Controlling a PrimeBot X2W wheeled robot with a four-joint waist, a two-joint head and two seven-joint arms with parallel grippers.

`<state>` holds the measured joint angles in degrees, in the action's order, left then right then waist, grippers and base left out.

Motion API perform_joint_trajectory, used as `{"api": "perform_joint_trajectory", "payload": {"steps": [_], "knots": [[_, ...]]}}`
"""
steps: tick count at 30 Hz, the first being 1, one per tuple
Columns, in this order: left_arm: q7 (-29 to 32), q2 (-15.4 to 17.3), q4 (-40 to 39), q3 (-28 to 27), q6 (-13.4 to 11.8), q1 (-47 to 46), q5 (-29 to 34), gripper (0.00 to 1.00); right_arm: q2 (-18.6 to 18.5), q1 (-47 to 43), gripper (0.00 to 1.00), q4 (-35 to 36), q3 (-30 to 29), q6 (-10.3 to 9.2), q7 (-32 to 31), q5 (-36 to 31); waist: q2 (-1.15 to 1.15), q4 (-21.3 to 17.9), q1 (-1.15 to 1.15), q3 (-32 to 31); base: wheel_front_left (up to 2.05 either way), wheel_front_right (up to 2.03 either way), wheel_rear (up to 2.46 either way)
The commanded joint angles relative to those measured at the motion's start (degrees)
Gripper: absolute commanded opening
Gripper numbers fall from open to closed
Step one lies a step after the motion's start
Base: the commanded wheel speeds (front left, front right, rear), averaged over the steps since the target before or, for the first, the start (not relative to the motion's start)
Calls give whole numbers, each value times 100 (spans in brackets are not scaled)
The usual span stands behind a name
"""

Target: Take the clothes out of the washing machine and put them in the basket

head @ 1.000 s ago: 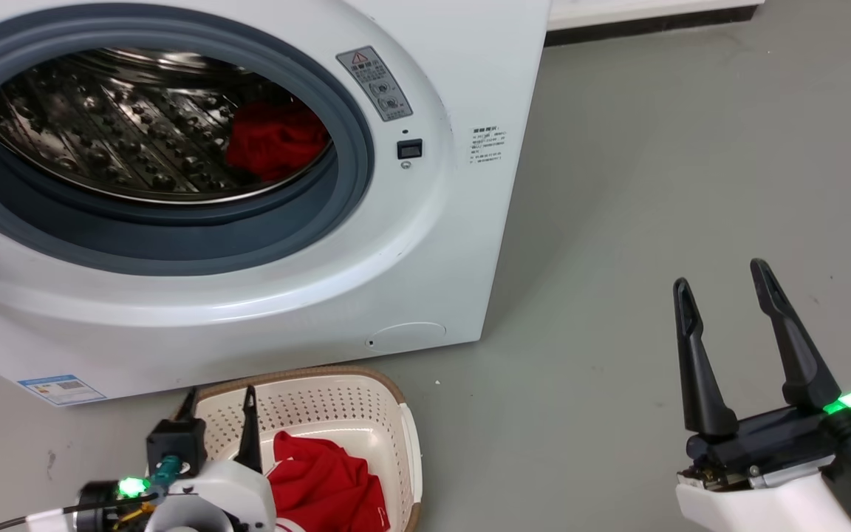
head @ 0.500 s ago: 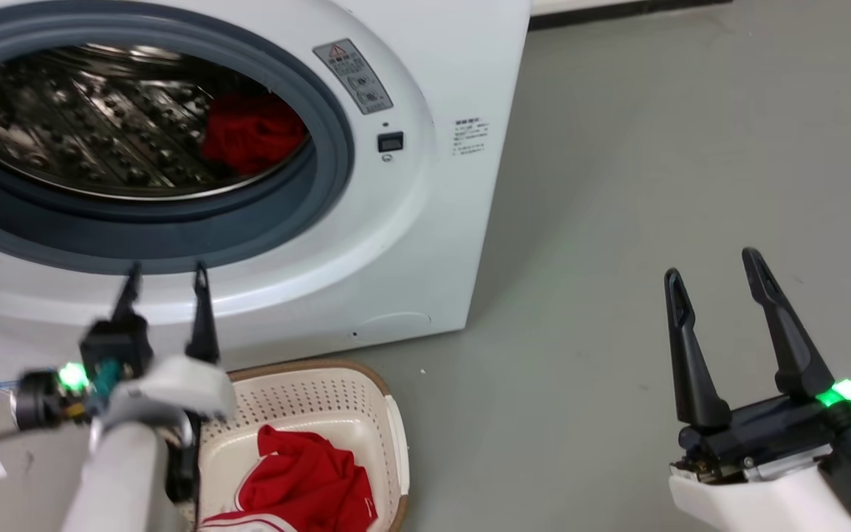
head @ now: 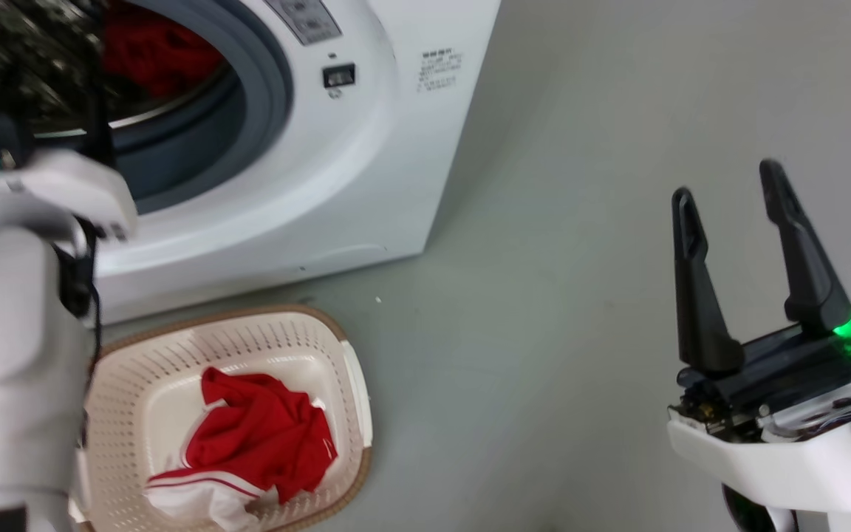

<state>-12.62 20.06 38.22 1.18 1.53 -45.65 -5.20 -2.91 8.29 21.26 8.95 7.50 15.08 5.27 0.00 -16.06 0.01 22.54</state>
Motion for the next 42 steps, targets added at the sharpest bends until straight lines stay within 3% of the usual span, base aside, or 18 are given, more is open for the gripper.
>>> {"api": "perform_joint_trajectory", "payload": {"steps": [1,10,18,30,42], "knots": [[26,45,26,13,25,-85,38,100,5,82,100,29,10,-2,14,48,0,-156,-1,272,0,0,0],[1119,548,873,344,343,-1908,235,100,5,483,100,298,-26,-2,14,323,0,-397,-1,1096,0,0,0],[2535,873,1312,716,553,-3242,232,100,5,688,100,564,-103,-2,14,592,0,-603,-1,1685,0,0,0],[4451,1077,1694,1366,586,-4541,-416,100,5,883,100,846,-218,-2,14,901,0,-842,-1,2386,0,0,0],[5770,1298,1755,2018,587,-5536,-672,100,5,958,100,1132,-393,-2,14,1260,0,-1082,-1,2940,0,0,0]]}}
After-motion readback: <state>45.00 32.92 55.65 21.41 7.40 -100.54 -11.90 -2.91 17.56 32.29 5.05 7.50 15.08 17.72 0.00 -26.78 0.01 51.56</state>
